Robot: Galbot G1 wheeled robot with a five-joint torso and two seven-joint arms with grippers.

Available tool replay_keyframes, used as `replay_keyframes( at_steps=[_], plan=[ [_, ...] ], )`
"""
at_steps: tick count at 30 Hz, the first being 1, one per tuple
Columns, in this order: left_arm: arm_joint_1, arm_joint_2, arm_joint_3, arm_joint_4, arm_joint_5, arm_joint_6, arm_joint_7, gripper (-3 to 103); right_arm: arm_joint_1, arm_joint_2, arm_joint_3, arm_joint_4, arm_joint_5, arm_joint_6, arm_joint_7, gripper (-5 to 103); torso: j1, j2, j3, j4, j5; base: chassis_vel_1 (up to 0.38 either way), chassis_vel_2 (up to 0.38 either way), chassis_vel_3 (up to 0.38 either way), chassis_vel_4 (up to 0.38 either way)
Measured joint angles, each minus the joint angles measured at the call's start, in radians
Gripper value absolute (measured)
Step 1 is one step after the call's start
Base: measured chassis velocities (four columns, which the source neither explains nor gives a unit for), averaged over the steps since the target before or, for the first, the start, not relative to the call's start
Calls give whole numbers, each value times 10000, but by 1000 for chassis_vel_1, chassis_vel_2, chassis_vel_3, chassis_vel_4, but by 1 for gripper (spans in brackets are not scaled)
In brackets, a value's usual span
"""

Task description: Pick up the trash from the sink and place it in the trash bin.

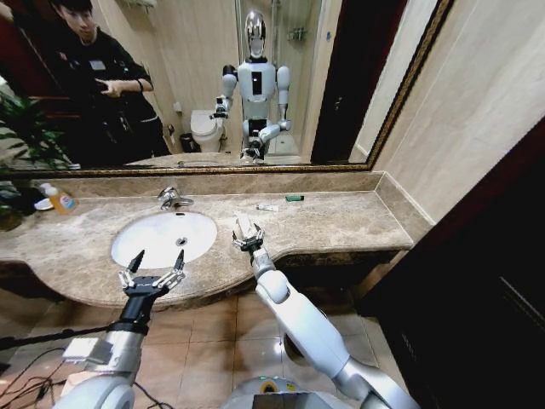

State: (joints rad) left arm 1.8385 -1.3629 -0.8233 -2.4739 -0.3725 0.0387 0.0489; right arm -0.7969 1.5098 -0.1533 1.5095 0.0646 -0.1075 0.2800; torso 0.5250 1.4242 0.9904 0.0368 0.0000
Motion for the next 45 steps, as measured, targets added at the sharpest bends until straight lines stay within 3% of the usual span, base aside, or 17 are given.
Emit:
replay_keyframes(
  at_steps=[8,18,20,23,25,27,29,33,35,38,40,41,45],
  plan=[
    [0,0,0,0,0,0,0,100,-29,10,-437,115,53,-85,20,91,-1,0,0,0,0,0,0,0,0],
    [0,0,0,0,0,0,0,100,504,445,-764,-1125,81,60,149,90,0,0,0,1,0,0,0,0,0],
    [0,0,0,0,0,0,0,100,571,463,-750,-1379,46,195,161,85,0,0,0,1,0,0,0,0,0],
    [0,0,0,0,0,0,0,100,678,457,-620,-1766,20,338,161,68,0,0,0,0,0,0,0,0,0],
    [0,0,0,0,0,0,0,100,691,452,-583,-1805,20,360,161,68,0,0,0,0,1,0,0,0,0],
    [0,0,0,0,0,0,0,100,706,400,-475,-1839,21,398,160,52,0,0,0,0,0,0,0,0,0],
    [0,0,0,0,0,0,0,100,705,383,-463,-1836,23,401,158,52,0,0,0,0,1,0,0,0,0],
    [0,0,0,0,0,0,0,100,659,291,-390,-1804,40,423,144,30,0,0,0,0,0,0,0,0,0],
    [0,0,0,0,0,0,0,100,651,285,-370,-1804,42,428,141,30,0,0,0,0,1,0,0,0,0],
    [0,0,0,1,0,0,0,100,637,273,-315,-1808,45,444,127,14,0,0,0,0,1,0,0,0,0],
    [0,0,0,0,0,0,0,100,637,273,-307,-1812,48,444,127,14,0,0,0,0,1,0,0,0,0],
    [0,0,0,1,0,0,0,100,637,274,-290,-1830,53,446,123,4,0,0,0,0,0,0,0,0,0],
    [0,0,0,0,0,0,0,100,640,278,-265,-1851,56,449,120,1,0,0,0,0,1,0,0,0,0]
  ],
)
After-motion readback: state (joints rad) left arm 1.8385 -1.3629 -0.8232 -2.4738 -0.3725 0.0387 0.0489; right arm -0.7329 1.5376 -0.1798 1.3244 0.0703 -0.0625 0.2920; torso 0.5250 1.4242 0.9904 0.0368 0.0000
